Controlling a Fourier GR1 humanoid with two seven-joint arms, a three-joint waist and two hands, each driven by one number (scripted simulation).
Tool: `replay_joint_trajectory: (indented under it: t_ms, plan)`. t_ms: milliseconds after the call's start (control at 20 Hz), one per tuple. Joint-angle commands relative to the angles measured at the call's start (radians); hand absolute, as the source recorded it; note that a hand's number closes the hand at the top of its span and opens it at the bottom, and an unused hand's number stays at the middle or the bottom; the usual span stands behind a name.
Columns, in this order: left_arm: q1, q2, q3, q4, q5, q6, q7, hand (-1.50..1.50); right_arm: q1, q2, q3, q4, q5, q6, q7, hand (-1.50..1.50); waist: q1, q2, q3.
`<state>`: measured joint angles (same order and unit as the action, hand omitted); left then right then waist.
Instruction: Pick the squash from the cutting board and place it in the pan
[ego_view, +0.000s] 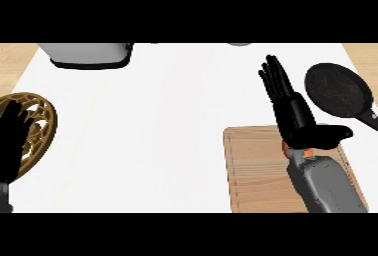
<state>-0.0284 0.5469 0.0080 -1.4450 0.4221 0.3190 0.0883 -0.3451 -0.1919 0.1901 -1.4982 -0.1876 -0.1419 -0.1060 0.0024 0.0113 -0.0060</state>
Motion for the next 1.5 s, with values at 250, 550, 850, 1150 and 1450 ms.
replay_joint_trajectory:
  t_ms: [250,550,850,1150,1450]
  plan:
    - [-0.088,-0.136,-0.231,-0.090,0.030,-0.175,0.027,0.00,-0.167,-0.233,0.321,-0.050,0.153,0.512,-0.165,1.50,0.015,-0.002,0.002]
    - [-0.075,-0.223,-0.312,-0.074,0.030,-0.197,0.020,0.00,-0.103,-0.392,0.198,0.068,0.349,0.377,-0.739,-1.50,0.004,0.008,0.011]
    - [-0.059,-0.250,-0.338,-0.059,0.013,-0.188,0.026,0.00,-0.089,-0.567,0.304,0.089,0.664,0.310,-0.893,-1.50,0.002,-0.009,0.007]
    - [-0.071,-0.237,-0.311,-0.062,0.032,-0.190,0.049,0.00,-0.140,-0.726,0.399,0.002,1.071,0.163,-0.668,-1.50,-0.017,-0.025,0.003]
    - [-0.060,-0.234,-0.309,-0.079,0.026,-0.187,0.059,0.00,-0.043,-0.705,0.554,-0.153,1.389,0.231,-0.321,-1.50,-0.031,-0.025,0.004]
